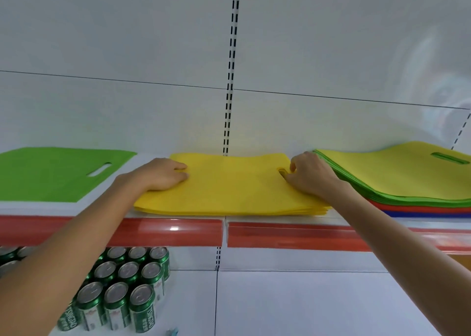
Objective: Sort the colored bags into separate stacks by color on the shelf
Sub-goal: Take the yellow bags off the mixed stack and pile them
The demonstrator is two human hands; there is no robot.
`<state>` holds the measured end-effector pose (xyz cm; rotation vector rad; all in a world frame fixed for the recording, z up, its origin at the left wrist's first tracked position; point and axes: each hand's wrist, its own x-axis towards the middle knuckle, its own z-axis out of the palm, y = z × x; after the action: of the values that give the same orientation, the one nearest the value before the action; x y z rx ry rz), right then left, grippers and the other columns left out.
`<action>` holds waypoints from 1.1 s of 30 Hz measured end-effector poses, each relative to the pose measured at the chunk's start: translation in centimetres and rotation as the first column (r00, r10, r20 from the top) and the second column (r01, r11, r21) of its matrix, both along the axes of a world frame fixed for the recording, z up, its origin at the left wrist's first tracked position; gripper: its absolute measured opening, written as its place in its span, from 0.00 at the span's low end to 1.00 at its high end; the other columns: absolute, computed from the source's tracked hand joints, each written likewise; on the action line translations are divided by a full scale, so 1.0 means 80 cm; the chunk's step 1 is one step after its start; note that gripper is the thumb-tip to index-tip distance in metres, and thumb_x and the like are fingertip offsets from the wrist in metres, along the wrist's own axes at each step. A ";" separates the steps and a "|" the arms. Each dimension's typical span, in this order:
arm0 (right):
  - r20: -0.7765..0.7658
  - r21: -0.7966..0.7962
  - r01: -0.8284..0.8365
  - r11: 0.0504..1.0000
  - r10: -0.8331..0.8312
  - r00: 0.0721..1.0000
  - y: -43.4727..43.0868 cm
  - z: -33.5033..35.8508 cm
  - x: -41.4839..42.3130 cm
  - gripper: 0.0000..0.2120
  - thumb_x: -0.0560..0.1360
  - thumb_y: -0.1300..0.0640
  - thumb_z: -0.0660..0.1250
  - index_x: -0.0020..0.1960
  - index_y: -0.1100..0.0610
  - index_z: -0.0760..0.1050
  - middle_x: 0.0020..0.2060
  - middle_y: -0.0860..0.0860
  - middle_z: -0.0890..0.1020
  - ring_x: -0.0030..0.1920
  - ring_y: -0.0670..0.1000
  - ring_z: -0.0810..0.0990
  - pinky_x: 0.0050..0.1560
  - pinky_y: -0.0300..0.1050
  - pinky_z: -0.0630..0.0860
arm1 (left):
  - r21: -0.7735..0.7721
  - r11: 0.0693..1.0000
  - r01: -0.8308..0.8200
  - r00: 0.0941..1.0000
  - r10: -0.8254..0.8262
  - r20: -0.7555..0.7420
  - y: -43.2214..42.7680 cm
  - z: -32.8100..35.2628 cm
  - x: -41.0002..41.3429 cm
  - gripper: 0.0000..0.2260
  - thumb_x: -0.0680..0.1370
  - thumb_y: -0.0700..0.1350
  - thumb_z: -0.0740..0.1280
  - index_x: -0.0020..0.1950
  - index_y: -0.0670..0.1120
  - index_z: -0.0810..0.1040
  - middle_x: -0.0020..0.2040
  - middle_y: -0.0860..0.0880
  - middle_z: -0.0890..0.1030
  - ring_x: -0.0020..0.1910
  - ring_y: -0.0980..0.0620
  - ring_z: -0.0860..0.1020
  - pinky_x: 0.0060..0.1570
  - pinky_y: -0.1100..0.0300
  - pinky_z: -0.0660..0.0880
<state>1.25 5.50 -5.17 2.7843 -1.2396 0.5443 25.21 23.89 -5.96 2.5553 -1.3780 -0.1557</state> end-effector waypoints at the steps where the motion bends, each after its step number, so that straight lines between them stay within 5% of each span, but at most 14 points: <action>1: -0.001 -0.001 -0.012 1.000 0.012 1.000 0.001 0.000 -0.001 0.17 0.77 0.49 0.63 0.55 0.63 0.76 0.55 0.58 0.76 0.54 0.58 0.76 0.50 0.48 0.73 | 0.024 1.000 -0.009 1.000 0.009 0.009 0.000 0.005 -0.003 0.22 0.81 0.54 0.54 0.74 0.49 0.62 0.75 0.45 0.60 0.73 0.46 0.59 0.70 0.57 0.58; 4: 0.091 -0.019 -0.044 0.999 0.045 0.995 -0.001 0.011 -0.015 0.17 0.77 0.50 0.63 0.57 0.62 0.75 0.55 0.58 0.76 0.54 0.58 0.76 0.50 0.48 0.72 | -0.014 1.000 -0.024 0.997 0.025 0.073 -0.008 0.035 -0.029 0.25 0.81 0.57 0.49 0.75 0.47 0.58 0.76 0.43 0.57 0.74 0.45 0.56 0.70 0.55 0.56; 8: 0.226 -0.090 -0.046 0.995 0.065 0.972 -0.025 0.041 -0.050 0.14 0.77 0.50 0.63 0.56 0.58 0.77 0.54 0.56 0.78 0.55 0.57 0.76 0.53 0.49 0.73 | -0.168 0.972 0.163 0.985 -0.149 0.088 -0.046 0.077 -0.098 0.25 0.80 0.60 0.51 0.75 0.52 0.59 0.75 0.48 0.59 0.74 0.48 0.58 0.70 0.55 0.56; 13: 0.284 -0.073 0.109 0.991 -0.084 0.955 -0.089 0.063 -0.149 0.16 0.76 0.50 0.65 0.60 0.57 0.76 0.56 0.53 0.80 0.57 0.56 0.77 0.56 0.50 0.74 | -0.195 0.924 0.328 0.944 -0.328 0.033 -0.132 0.064 -0.185 0.25 0.80 0.58 0.53 0.74 0.51 0.61 0.74 0.50 0.62 0.73 0.50 0.60 0.69 0.58 0.57; 18: 0.202 -0.025 0.259 0.966 -0.249 0.947 -0.166 0.077 -0.258 0.17 0.74 0.49 0.67 0.60 0.56 0.76 0.56 0.54 0.79 0.57 0.57 0.76 0.56 0.51 0.73 | -0.074 0.931 0.357 0.934 -0.353 0.056 -0.233 0.046 -0.260 0.26 0.79 0.59 0.53 0.71 0.44 0.66 0.70 0.42 0.68 0.68 0.44 0.68 0.66 0.53 0.65; 27: 0.025 -0.072 0.289 0.955 -0.288 0.957 -0.268 0.089 -0.360 0.24 0.75 0.45 0.67 0.67 0.56 0.71 0.64 0.54 0.75 0.63 0.57 0.73 0.60 0.51 0.71 | 0.153 0.984 0.092 0.983 -0.114 0.141 -0.342 0.025 -0.318 0.38 0.76 0.67 0.50 0.76 0.42 0.52 0.77 0.43 0.49 0.75 0.42 0.49 0.72 0.44 0.52; 33: -0.069 0.016 0.306 0.952 -0.305 0.950 -0.304 0.066 -0.367 0.20 0.76 0.44 0.62 0.58 0.59 0.76 0.57 0.56 0.77 0.56 0.58 0.76 0.48 0.47 0.70 | 0.179 0.980 0.091 0.986 -0.113 0.119 -0.354 0.011 -0.318 0.37 0.75 0.68 0.50 0.74 0.44 0.61 0.74 0.42 0.59 0.72 0.40 0.58 0.69 0.46 0.59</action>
<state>-28.13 -18.83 0.09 2.5320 -1.6313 0.4107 -0.19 -4.40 -5.11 2.6765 -1.6109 -0.1359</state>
